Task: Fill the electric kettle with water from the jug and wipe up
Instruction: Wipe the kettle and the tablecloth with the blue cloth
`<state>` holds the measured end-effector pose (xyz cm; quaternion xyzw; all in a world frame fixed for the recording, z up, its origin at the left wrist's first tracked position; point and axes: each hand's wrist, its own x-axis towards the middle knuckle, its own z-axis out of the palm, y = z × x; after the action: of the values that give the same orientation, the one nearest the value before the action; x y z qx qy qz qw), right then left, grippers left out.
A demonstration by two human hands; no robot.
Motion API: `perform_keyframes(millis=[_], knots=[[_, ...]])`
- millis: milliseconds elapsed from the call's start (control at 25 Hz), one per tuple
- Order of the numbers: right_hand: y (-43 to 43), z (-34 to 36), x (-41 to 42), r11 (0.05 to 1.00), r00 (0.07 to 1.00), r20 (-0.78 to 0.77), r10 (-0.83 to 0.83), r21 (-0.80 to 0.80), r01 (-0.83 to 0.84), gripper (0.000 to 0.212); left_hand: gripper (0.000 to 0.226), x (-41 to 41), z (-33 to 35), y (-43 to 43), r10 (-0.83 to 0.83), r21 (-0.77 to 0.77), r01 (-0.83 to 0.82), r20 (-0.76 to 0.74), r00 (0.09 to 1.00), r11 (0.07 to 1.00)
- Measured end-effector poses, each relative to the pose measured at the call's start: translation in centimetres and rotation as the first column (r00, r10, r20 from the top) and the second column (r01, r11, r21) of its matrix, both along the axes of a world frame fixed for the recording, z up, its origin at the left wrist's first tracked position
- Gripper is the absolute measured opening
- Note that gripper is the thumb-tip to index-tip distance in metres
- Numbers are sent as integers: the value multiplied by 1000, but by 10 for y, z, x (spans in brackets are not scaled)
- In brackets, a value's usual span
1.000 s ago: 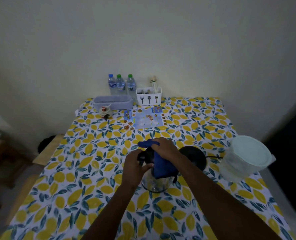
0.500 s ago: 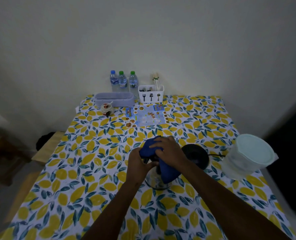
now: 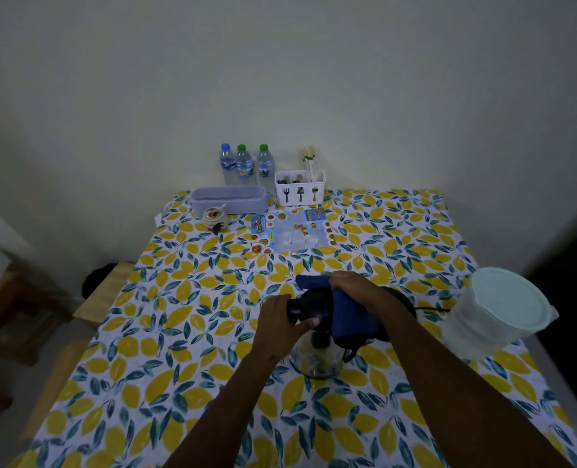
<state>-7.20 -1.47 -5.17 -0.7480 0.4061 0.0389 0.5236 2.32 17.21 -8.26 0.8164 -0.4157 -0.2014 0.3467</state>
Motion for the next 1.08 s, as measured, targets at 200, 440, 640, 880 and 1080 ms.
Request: perform_keyframes(millis=[200,440,640,880,1080], knots=[[7,-26,-13,999,980,195,-26,28,21,15,67,3,3,-4,-76,-8,76,10,997,997],[-25,-52,-3,885,973,75,-219,436,165,41,55,1,14,-4,-93,-47,95,39,995,994],[-10,-91,-39,715,898,46,-439,623,317,46,73,0,16,-4,-63,-76,65,31,998,995],[88,-138,-46,463,425,199,-883,512,723,33,65,4,10,-3,-56,-35,57,45,997,998],[144,-125,-5,272,268,61,-961,359,893,42,55,9,1,-6,-74,-1,74,61,995,997]])
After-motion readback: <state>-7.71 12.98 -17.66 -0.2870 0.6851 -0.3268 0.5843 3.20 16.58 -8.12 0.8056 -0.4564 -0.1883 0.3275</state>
